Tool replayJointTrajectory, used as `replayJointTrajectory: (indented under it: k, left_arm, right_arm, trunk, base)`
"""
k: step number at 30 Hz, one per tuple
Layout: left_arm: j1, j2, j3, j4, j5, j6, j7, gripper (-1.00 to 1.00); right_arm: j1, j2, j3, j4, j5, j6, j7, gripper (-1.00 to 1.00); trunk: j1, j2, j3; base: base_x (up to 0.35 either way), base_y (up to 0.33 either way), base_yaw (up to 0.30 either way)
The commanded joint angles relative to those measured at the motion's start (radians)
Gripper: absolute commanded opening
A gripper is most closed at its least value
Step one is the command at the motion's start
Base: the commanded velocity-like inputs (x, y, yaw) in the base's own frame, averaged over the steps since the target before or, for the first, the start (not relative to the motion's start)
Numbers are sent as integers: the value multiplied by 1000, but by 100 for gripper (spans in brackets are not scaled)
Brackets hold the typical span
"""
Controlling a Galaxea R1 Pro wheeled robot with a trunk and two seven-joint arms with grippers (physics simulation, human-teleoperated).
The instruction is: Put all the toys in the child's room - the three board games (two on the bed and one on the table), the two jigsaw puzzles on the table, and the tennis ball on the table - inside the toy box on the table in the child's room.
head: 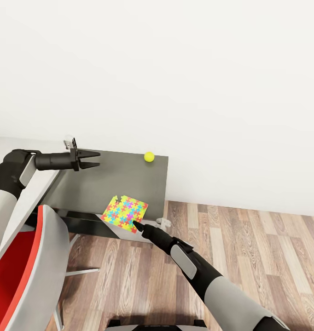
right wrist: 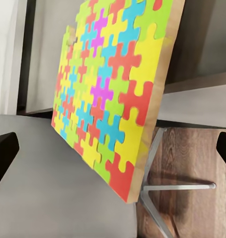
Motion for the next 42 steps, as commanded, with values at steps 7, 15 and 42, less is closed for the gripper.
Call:
replayJointTrajectory:
  k: [7,15,42]
  left_arm:
    - [-1,2,-5,0,3,9,-4,100]
    - [-1,1,-6,0,3,9,-4,100]
    - [-1,1,-6,0,2,9,-4,100]
  right_arm:
    - [-1,0,2,1,-10,4,2,100]
    - [-1,0,1,1,-10,3,1,100]
    - [-1,0,2,1,-10,4,-6,100]
  trunk:
    - [1,-2,-1]
    - [1,-2,-1]
    - [1,-2,-1]
  base:
    - [0,47,0]
    - [0,10,0]
    - [0,31,0]
